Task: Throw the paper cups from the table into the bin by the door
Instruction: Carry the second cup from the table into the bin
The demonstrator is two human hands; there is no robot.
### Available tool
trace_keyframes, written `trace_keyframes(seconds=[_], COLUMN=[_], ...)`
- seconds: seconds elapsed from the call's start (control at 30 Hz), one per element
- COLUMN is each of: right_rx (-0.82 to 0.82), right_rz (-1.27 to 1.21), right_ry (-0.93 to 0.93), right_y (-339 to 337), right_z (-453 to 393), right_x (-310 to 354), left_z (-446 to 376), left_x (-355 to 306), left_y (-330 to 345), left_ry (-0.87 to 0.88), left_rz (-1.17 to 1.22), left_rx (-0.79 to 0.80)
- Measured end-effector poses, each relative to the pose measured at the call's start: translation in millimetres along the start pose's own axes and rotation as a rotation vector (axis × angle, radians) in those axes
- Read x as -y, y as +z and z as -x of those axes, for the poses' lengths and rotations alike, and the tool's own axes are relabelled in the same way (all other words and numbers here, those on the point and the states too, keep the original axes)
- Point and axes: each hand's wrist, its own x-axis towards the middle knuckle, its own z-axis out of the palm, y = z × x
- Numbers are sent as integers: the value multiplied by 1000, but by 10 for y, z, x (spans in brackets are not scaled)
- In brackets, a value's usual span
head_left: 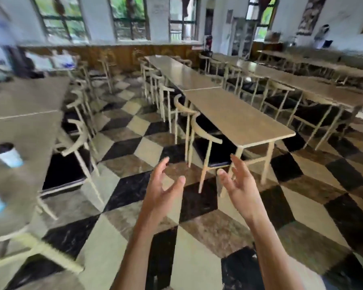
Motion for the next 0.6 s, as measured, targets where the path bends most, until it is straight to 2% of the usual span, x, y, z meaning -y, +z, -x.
trace_keyframes(seconds=[0.13, 0.33, 0.47, 0.6], right_rx=[232, 505, 644, 759], right_rz=[-42, -58, -144, -161], right_ry=[-72, -136, -133, -121], right_y=[1355, 3525, 4710, 5607], right_z=[-295, -313, -196, -92], right_x=[478, 1131, 1567, 1755], left_z=[47, 281, 496, 547], left_x=[140, 360, 442, 648], left_y=[-1377, -3466, -4554, -5243], left_ry=[-24, -32, -37, -114], left_rz=[-29, -63, -146, -195], left_rx=[-253, -660, -773, -892])
